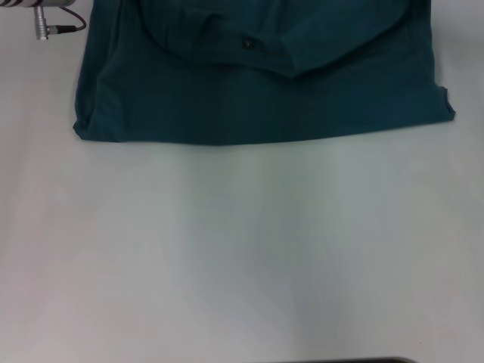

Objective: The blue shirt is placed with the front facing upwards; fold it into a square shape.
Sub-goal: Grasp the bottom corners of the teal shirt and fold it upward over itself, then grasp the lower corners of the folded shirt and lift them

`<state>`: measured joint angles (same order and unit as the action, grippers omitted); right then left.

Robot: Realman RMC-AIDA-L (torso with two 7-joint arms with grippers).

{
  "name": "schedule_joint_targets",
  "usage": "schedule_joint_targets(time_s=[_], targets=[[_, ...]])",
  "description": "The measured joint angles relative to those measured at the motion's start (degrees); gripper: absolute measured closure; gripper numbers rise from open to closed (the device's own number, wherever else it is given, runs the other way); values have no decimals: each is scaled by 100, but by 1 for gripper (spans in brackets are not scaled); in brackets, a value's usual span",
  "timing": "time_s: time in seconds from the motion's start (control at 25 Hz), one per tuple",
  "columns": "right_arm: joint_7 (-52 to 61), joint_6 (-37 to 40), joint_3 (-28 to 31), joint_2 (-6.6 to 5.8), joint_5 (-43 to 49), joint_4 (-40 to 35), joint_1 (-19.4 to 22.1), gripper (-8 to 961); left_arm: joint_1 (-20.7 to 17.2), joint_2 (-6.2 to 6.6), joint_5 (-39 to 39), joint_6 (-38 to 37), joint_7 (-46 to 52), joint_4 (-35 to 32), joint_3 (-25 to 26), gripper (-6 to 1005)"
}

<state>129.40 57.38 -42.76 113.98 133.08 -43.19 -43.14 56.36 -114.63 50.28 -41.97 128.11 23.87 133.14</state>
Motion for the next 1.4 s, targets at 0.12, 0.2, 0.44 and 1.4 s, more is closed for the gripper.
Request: schedule_joint_targets(time_s=[0.12,0.2,0.44,1.4], targets=[[14,-21,-12,-29,84,8,-12,735,-31,4,-10,-51,53,1,-30,794],[95,-68,-14,-34,245,17,-37,656,-62,5,-78,-68,136,18,-83,753],[365,-179,-5,-35,685,20,-81,433,-258,-31,-545,-146,643,389,-112,562],[-2512,2176,506,98,-2882,-232,1654,105,-2107,-65,638,-2880,961,2297,437,99]])
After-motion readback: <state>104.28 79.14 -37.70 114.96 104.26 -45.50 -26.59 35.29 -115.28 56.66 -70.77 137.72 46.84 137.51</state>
